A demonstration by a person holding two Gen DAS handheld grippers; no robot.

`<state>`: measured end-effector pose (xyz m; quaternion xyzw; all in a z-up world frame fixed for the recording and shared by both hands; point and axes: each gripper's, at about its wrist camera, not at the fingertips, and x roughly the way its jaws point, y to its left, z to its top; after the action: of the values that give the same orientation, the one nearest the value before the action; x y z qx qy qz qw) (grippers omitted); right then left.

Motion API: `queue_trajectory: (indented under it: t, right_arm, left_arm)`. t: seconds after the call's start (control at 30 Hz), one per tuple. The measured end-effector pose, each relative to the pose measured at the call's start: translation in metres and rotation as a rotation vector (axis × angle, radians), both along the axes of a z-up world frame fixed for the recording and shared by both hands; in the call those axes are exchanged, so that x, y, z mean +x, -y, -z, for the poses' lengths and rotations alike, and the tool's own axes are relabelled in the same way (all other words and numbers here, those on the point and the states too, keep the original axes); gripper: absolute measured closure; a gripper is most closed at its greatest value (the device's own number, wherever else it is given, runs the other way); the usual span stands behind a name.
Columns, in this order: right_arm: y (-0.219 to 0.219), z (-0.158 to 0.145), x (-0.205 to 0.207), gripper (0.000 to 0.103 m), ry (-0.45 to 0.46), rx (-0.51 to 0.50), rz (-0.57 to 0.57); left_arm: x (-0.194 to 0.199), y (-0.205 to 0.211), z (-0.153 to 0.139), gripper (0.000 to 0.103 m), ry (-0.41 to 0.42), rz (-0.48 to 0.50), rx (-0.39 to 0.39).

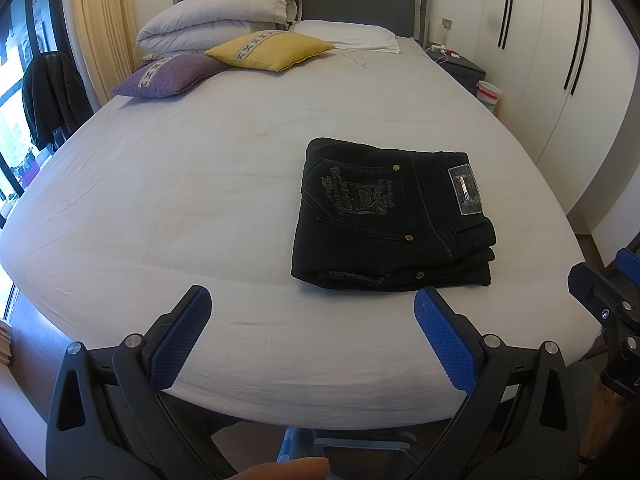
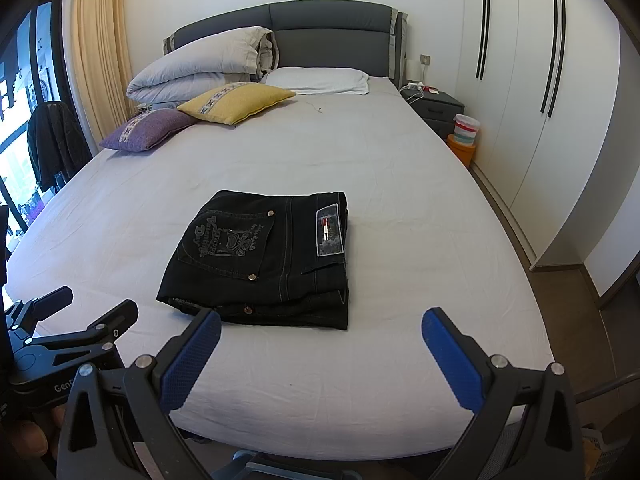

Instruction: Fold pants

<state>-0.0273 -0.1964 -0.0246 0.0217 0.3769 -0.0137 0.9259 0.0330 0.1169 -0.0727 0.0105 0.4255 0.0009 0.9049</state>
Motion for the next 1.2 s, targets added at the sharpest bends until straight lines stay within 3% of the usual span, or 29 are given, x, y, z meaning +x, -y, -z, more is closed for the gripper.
queue_trajectory:
  t: [1.2]
  right_arm:
    - [-0.0013,0.0001,-0.0018,0.0,-0.005,-0.001,0.001]
  left_arm:
    - [0.0069,-0.0034,0.0009,0.0,-0.003,0.01,-0.012]
